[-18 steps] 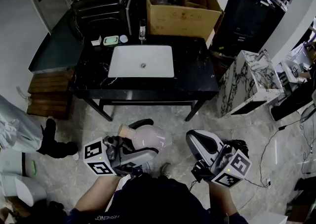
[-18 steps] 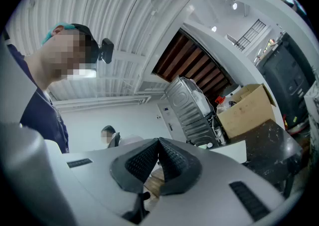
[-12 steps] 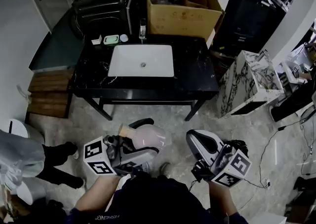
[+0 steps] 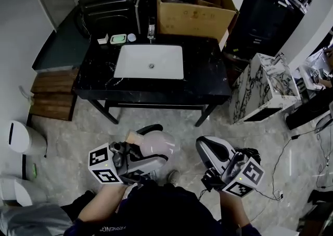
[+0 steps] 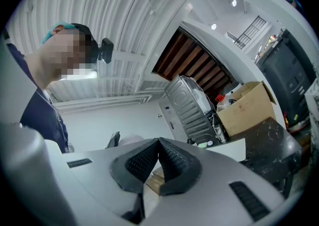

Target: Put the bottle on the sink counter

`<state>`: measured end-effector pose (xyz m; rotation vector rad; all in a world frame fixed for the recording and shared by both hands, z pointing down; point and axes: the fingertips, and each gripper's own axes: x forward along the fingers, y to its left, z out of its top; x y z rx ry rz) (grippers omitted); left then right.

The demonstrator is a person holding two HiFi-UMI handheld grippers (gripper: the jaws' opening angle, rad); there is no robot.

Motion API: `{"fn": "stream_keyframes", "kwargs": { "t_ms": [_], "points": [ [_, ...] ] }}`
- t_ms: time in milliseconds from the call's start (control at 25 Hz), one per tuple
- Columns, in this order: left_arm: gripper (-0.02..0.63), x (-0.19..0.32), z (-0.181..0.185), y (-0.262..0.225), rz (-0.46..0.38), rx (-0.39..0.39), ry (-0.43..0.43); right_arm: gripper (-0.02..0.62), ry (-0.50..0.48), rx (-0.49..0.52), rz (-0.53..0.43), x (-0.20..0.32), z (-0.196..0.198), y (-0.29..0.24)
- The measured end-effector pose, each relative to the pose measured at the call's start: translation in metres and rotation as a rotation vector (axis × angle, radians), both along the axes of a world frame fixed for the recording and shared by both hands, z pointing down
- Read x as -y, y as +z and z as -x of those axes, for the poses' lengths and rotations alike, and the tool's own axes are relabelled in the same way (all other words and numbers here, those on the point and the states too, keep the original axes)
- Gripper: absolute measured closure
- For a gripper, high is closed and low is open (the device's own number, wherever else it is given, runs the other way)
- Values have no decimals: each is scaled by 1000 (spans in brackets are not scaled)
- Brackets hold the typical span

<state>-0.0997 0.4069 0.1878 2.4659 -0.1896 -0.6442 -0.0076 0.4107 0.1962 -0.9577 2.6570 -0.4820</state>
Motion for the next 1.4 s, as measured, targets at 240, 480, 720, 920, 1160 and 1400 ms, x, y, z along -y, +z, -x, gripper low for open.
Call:
{"fn": "stream_keyframes", "kwargs": {
  "t_ms": [240,480,720,920,1160,1400],
  "points": [
    [215,-4,-15,5,0,5,-28,568,22,8,0,3,-22,2],
    [215,-6,-34,8,-4,23,-65,568,-11,0,-1,2,-39,4],
    [215,-3,-49,4,-26,47,-79,568,-23,4,-3,2,-49,2],
    [215,3,-54,-1,-42,46,-79,568,-30,9,8,8,-48,4],
    [215,10,-54,-1,-36,38,-84,568,-39,14,25,13,-46,10],
    [215,11,-54,2,-33,27,-90,568,-40,10,30,11,-46,15]
  ]
}}
